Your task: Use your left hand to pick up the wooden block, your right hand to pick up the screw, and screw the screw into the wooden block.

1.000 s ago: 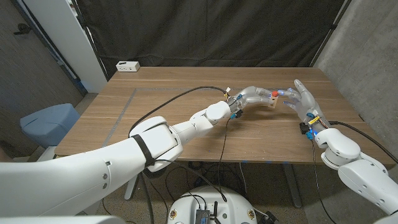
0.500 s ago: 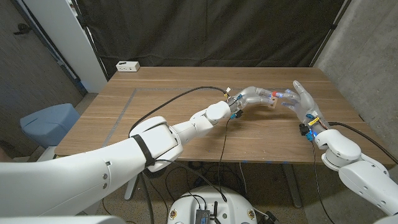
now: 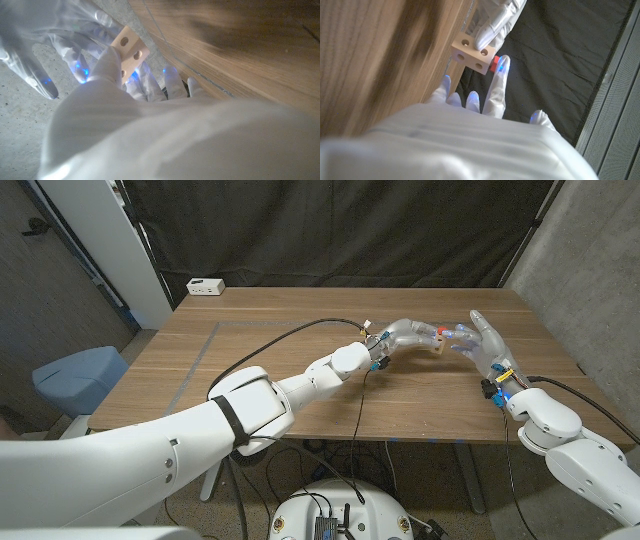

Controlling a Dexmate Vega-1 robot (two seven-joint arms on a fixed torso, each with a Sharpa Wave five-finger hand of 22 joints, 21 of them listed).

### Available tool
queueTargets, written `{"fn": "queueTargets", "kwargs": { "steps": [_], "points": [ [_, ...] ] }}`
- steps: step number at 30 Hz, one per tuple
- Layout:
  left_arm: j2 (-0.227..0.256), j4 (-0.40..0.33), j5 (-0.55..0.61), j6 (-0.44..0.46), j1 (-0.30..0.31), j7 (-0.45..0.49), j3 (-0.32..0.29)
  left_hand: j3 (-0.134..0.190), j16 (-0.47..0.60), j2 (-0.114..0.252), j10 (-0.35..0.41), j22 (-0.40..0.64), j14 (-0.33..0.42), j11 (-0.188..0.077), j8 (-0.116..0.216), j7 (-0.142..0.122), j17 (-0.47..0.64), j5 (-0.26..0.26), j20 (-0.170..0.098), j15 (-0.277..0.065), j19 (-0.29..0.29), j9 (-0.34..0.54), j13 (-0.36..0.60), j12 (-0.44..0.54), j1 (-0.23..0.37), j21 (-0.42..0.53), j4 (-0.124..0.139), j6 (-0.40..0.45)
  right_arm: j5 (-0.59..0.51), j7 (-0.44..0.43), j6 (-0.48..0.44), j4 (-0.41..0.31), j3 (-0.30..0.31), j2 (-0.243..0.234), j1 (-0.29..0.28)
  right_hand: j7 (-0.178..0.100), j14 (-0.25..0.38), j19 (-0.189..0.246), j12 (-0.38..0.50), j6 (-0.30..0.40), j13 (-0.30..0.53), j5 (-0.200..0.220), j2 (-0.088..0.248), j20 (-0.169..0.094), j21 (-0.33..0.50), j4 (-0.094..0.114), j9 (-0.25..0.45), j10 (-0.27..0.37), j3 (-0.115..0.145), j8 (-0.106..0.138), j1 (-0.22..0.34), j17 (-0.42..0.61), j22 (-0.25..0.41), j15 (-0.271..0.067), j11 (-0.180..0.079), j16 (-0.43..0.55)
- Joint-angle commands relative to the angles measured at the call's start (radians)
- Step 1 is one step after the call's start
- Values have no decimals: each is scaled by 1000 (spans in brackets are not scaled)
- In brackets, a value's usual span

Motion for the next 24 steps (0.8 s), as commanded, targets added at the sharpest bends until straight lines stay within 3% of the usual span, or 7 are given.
{"fn": "queueTargets", "kwargs": {
  "steps": [1, 7, 13, 24],
  "points": [
    [-2, 2, -2, 8, -4, 1, 2, 46, -1, 33, 11, 2, 5, -2, 11, 34, 1, 7, -5, -57, 3, 2, 169, 21, -8, 1, 36, 104, -9, -26, 1, -4, 5, 11, -5, 3, 9, 9, 5, 10, 4, 9, 1, 2, 7, -6, 1, 13, -1, 5, 12, -1, 2, 1, 2, 3],
    [-3, 2, -2, 11, -6, 4, 5, 46, -1, 33, 14, 2, 5, -1, 11, 35, 2, 7, -6, -58, 3, 2, 169, 22, -9, 1, 36, 105, -20, -49, -3, -10, 8, 19, -8, -6, 15, 12, 0, -22, 4, 9, 1, 2, 6, -7, -2, 16, 0, -10, 14, -2, 2, 0, 8, 4],
    [-1, 2, 0, 6, -5, 10, 6, 47, -1, 33, 13, 2, 5, -1, 11, 35, 2, 7, -6, -58, 3, 2, 169, 21, -9, 1, 36, 105, -22, -54, -4, -7, 8, 25, -5, -17, 24, 42, -11, -84, 4, 9, 1, -6, 14, -11, 1, 5, 1, -35, 20, -2, 2, 3, 35, 3],
    [2, 0, 5, -9, -2, 11, 8, 47, -1, 33, 11, 2, 6, -1, 12, 37, 2, 7, -6, -57, 3, 2, 169, 21, -7, 1, 34, 105, -29, -60, -3, 2, -1, 32, 6, -14, 25, 53, -20, -146, 5, 7, -3, 3, 11, -15, 6, -13, 0, -58, 25, -2, 2, 10, 50, -1]
  ]
}}
